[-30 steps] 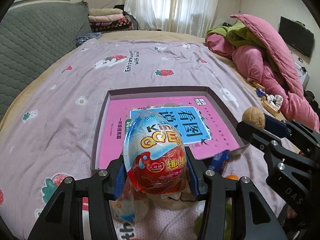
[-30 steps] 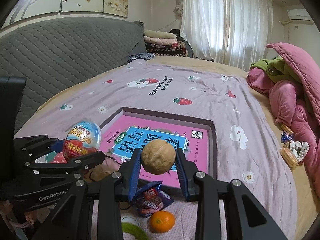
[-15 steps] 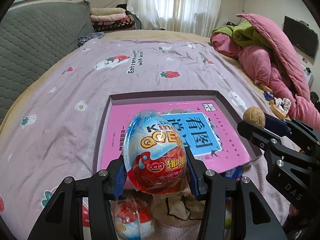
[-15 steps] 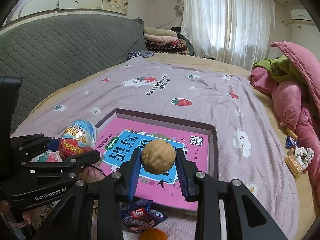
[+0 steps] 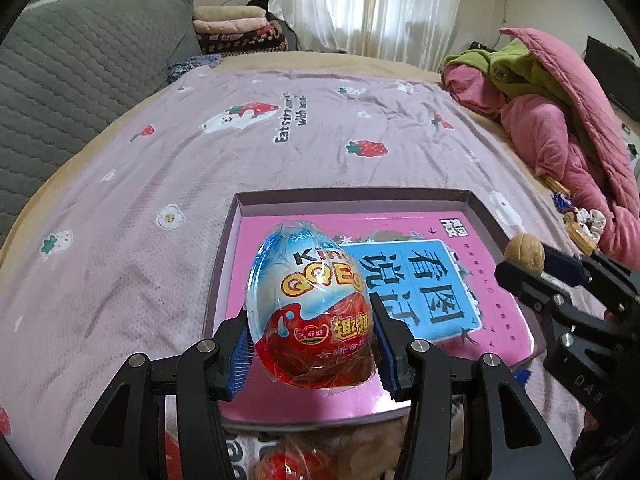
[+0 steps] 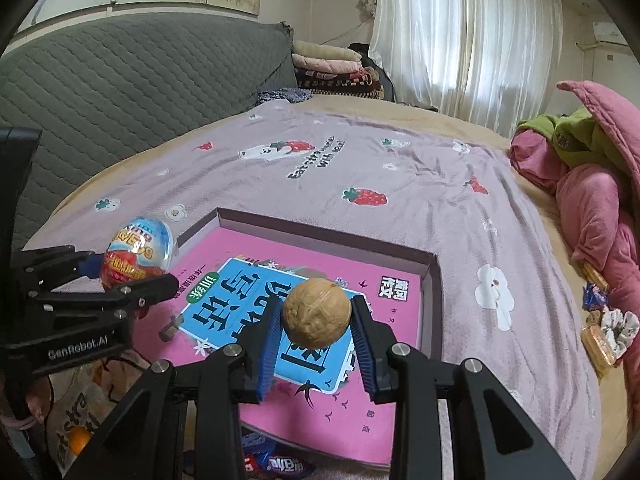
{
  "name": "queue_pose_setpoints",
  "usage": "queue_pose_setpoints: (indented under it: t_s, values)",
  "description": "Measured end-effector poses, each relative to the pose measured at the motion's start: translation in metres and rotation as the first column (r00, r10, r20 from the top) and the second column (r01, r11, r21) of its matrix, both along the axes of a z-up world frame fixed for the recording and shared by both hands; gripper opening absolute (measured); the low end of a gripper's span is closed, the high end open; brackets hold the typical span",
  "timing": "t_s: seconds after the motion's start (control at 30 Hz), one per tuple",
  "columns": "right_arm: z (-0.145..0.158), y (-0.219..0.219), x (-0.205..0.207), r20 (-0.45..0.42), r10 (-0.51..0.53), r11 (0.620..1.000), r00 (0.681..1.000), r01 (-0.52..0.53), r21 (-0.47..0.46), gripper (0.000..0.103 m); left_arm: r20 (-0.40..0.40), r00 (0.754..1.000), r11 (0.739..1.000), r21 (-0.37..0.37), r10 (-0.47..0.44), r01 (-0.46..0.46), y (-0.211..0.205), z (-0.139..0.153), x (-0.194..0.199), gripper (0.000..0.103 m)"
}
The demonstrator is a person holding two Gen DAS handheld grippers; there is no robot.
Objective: Organize objects
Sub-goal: 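Lift the egg with the left tool while the right tool carries the walnut over the tray, then lower the egg onto the book with the left tool while the right tool releases the walnut there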
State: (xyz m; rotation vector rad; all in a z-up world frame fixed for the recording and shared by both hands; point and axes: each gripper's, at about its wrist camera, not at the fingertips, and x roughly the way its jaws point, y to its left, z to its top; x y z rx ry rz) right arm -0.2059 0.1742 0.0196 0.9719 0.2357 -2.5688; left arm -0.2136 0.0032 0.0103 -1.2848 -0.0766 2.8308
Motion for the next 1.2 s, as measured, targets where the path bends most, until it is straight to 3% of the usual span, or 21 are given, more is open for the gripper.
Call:
queue_pose_setpoints:
  t_s: [0.33, 1.2]
  values:
    - [-0.022, 0.005, -0.014, 0.052, -0.009, 1.0, 0.999, 0.008, 0.014, 0.035, 0.054, 0.999, 1.0, -0.003, -0.008, 0.008, 0.002, -0.019, -0.022, 0.052]
    - [-0.062, 0.0, -0.035, 0.19, -0.004, 0.997, 0.982, -0.011, 0.08, 0.035, 0.199, 0.979, 0.999, 0.017, -0.036, 0.033, 0.007, -0.057, -0.035, 0.053]
